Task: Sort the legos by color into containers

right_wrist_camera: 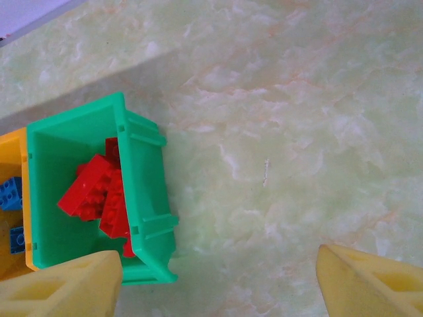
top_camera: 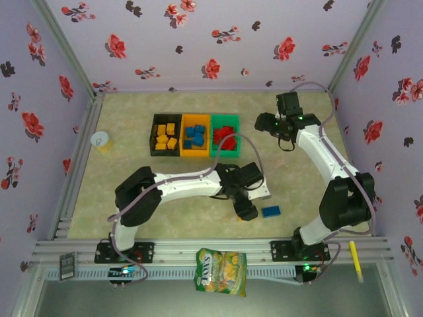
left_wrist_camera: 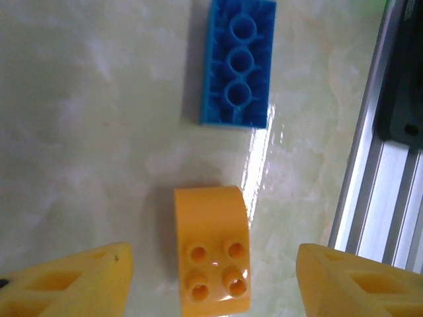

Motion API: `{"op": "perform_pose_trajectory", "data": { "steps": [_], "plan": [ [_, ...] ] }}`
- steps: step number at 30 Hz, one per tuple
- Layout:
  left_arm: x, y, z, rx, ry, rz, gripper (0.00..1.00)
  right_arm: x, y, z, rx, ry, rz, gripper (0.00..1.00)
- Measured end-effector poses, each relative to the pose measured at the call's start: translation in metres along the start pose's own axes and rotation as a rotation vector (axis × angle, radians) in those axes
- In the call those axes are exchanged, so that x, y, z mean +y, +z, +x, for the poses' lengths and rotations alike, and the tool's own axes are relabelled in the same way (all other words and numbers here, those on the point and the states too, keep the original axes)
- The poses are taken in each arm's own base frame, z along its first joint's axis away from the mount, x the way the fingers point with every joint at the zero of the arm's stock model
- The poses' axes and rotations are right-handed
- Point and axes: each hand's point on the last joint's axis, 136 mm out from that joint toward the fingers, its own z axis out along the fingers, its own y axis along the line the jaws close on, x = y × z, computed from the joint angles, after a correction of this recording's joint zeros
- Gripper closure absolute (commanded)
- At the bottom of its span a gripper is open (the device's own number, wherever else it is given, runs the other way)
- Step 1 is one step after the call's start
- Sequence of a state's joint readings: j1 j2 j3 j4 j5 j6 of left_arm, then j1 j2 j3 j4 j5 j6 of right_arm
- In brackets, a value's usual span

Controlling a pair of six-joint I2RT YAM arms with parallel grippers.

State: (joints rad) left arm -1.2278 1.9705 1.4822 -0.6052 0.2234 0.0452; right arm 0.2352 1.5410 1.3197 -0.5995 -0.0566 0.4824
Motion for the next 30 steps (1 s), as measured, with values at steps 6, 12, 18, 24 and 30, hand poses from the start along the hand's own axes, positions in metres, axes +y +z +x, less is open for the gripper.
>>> {"op": "perform_pose_trajectory", "data": {
  "steps": [6, 12, 18, 24, 30],
  "plan": [
    [0.0, 0.014, 0.007, 0.081, 0.016, -0.048, 0.35, -0.002, 0.001, 0.004, 0.009, 0.001, 0.001, 0.22],
    [0.006, 0.02, 0.01, 0.119, 0.015, -0.079, 0.36, -0.002, -0.002, 0.006, 0.007, 0.001, 0.0, 0.22],
    [0.014, 0.029, 0.013, 0.158, 0.011, -0.113, 0.45, -0.001, -0.006, 0.004, -0.004, 0.0, -0.006, 0.22],
    [0.016, 0.032, 0.019, 0.189, 0.008, -0.122, 0.58, -0.001, -0.009, 0.004, -0.009, -0.001, -0.009, 0.23],
    [0.018, 0.03, 0.019, 0.194, 0.016, -0.132, 0.77, -0.002, -0.008, 0.004, -0.008, 0.001, -0.007, 0.24]
  ]
}}
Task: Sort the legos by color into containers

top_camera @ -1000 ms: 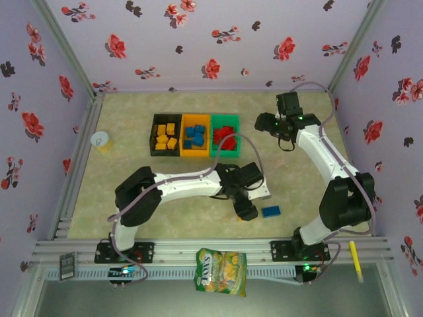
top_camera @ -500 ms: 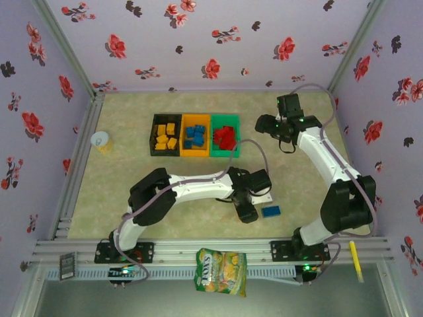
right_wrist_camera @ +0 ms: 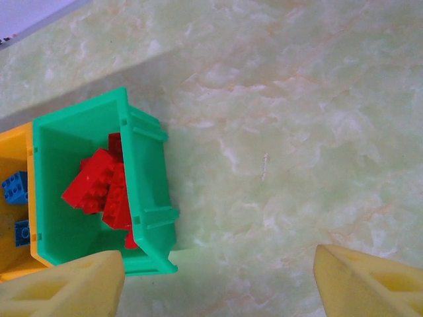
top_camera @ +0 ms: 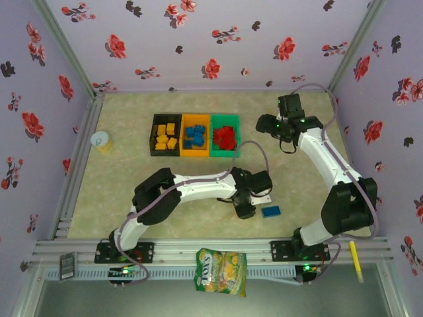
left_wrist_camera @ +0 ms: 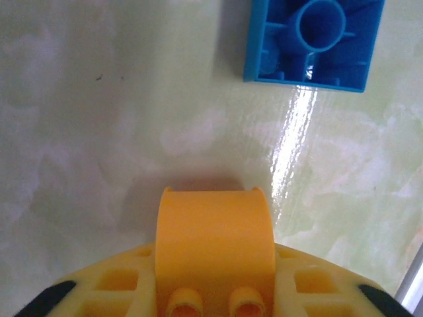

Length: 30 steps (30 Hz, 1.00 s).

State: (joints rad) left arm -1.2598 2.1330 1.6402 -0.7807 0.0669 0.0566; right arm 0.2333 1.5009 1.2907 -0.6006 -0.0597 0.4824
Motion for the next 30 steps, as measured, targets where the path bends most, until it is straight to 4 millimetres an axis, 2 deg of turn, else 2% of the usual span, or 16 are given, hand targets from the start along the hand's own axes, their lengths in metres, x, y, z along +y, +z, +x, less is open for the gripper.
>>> {"op": "perform_pose_trajectory", "data": {
  "steps": [6, 10, 14, 16, 20, 24, 30],
  "plan": [
    [0.014, -0.002, 0.005, -0.001, -0.031, -0.02, 0.82, 0.0, -0.002, -0.001, -0.006, 0.0, -0.003, 0.25],
    [0.05, -0.014, 0.023, 0.003, -0.119, -0.053, 0.82, 0.0, -0.003, 0.0, -0.006, 0.0, -0.003, 0.25],
    [0.104, -0.052, 0.034, -0.056, -0.241, -0.116, 0.82, -0.002, -0.002, 0.004, 0.002, 0.0, 0.002, 0.25],
    [0.138, -0.08, 0.04, -0.111, -0.314, -0.164, 0.82, -0.003, -0.001, 0.005, 0.005, 0.001, 0.004, 0.25],
    [0.2, -0.124, 0.061, -0.179, -0.459, -0.263, 0.83, -0.005, -0.002, 0.009, 0.009, 0.001, 0.005, 0.25],
    [0.258, -0.149, 0.094, -0.196, -0.62, -0.345, 0.83, -0.007, -0.004, 0.012, 0.008, 0.001, 0.005, 0.25],
    [0.329, -0.176, 0.146, -0.209, -0.867, -0.42, 0.83, -0.012, -0.001, 0.021, 0.027, 0.002, 0.016, 0.25]
  ]
}}
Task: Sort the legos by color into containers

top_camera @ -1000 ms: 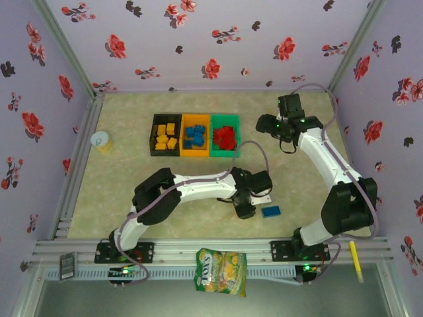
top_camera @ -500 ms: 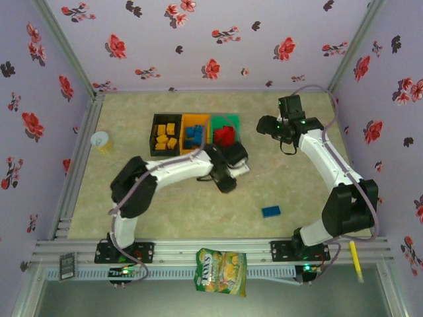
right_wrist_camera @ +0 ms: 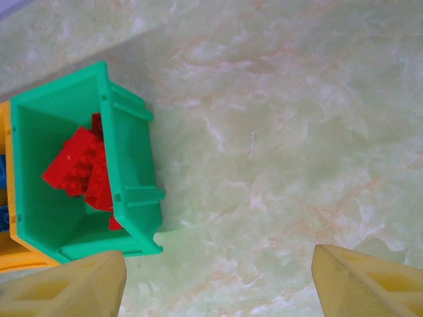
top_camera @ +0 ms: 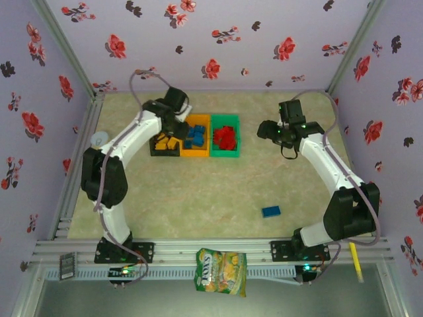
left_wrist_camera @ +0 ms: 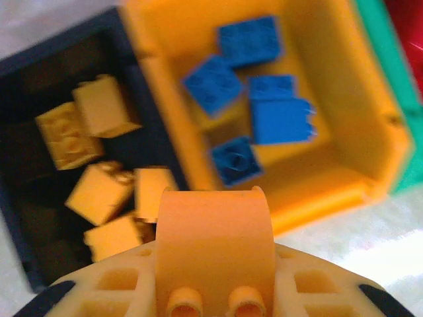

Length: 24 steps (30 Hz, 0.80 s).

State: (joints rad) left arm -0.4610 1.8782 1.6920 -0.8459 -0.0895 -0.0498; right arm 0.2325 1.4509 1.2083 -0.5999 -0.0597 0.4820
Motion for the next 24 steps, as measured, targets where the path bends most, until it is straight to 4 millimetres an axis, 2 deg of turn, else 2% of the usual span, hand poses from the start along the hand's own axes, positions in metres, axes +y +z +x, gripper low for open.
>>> {"op": "perform_pose_trajectory", "data": {
  "steps": [4, 8, 9, 12, 14, 17, 21, 24],
  "plan": [
    [0.043, 0.014, -0.008, 0.014, -0.12, -0.039, 0.83, -0.002, 0.002, 0.004, 0.01, 0.001, 0.005, 0.25],
    [0.059, 0.03, -0.005, 0.044, -0.17, -0.053, 0.8, -0.003, 0.002, 0.005, 0.012, 0.001, 0.006, 0.25],
    [0.059, 0.033, -0.004, 0.054, -0.172, -0.053, 0.73, -0.003, 0.002, 0.005, 0.011, 0.001, 0.006, 0.26],
    [0.057, 0.039, -0.001, 0.071, -0.185, -0.046, 0.43, -0.004, -0.001, 0.007, 0.011, 0.001, 0.006, 0.26],
    [0.057, 0.041, -0.002, 0.073, -0.194, -0.044, 0.37, -0.006, -0.002, 0.011, 0.019, 0.001, 0.01, 0.25],
    [0.058, 0.04, -0.003, 0.067, -0.211, -0.044, 0.35, -0.013, -0.001, 0.03, 0.06, -0.003, 0.029, 0.25],
    [0.058, 0.036, -0.004, 0.058, -0.219, -0.045, 0.35, -0.026, -0.001, 0.071, 0.146, 0.003, 0.077, 0.24],
    [0.059, 0.025, -0.002, 0.041, -0.225, -0.045, 0.35, -0.033, -0.005, 0.106, 0.204, 0.011, 0.107, 0.23]
  ]
}}
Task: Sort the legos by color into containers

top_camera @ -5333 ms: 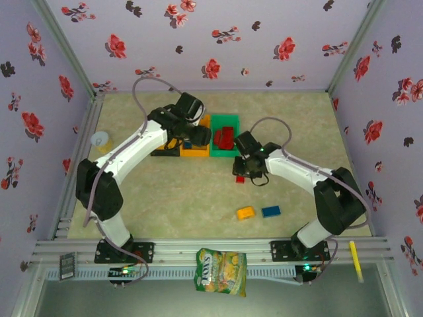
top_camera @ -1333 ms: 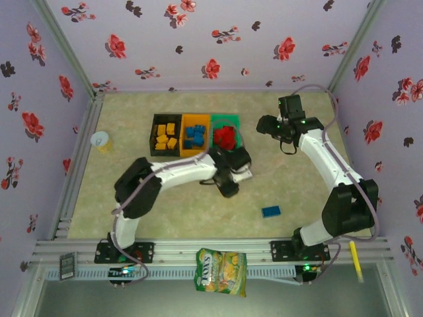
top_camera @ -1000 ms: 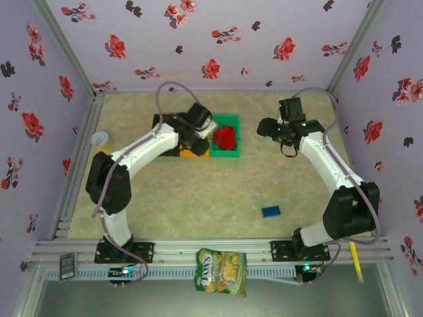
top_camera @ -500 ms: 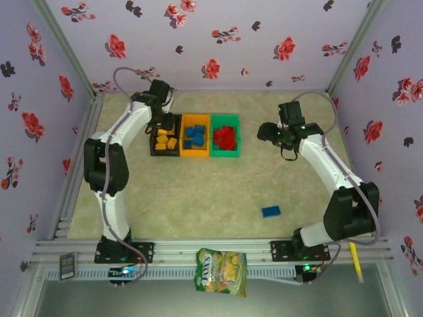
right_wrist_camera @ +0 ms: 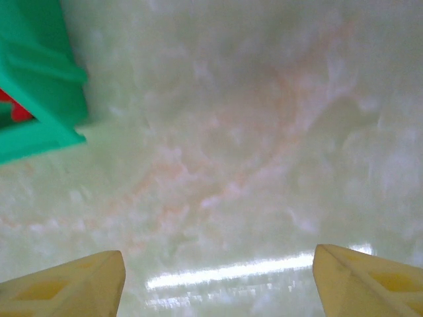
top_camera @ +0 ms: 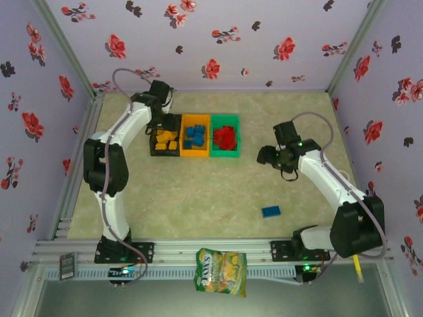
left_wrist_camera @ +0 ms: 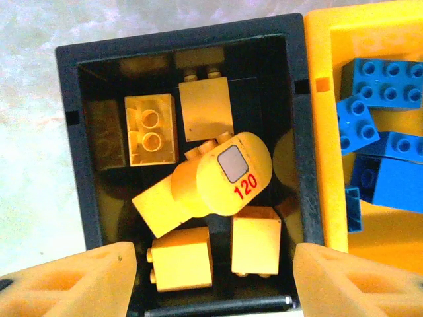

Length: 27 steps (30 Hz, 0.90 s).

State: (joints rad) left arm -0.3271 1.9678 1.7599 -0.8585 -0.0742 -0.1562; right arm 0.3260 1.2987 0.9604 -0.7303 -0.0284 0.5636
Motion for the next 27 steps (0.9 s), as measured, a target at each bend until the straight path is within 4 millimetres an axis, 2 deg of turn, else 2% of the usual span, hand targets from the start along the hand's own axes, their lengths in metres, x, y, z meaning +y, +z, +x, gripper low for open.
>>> {"op": "perform_pose_trajectory", "data": {
  "steps": [5, 8, 13, 18, 20, 27],
  "plan": [
    [0.002, -0.023, 0.004, -0.042, -0.014, 0.006, 0.35, -0.009, -0.003, 0.05, 0.06, 0.017, 0.047, 0.2],
    [0.002, -0.031, 0.007, -0.054, -0.023, 0.014, 0.35, -0.018, -0.005, 0.073, 0.079, 0.063, 0.068, 0.16],
    [0.0, -0.033, 0.012, -0.056, -0.03, 0.03, 0.35, -0.031, -0.012, 0.106, 0.087, 0.19, 0.041, 0.11],
    [-0.007, -0.034, 0.021, -0.059, -0.026, 0.064, 0.35, -0.047, -0.006, 0.143, 0.159, 0.308, 0.025, 0.11],
    [-0.011, -0.035, 0.023, -0.064, -0.023, 0.076, 0.35, -0.052, -0.004, 0.153, 0.185, 0.334, 0.036, 0.1],
    [-0.022, -0.035, 0.026, -0.071, -0.019, 0.104, 0.35, -0.056, 0.006, 0.17, 0.241, 0.382, 0.046, 0.1]
  ]
}}
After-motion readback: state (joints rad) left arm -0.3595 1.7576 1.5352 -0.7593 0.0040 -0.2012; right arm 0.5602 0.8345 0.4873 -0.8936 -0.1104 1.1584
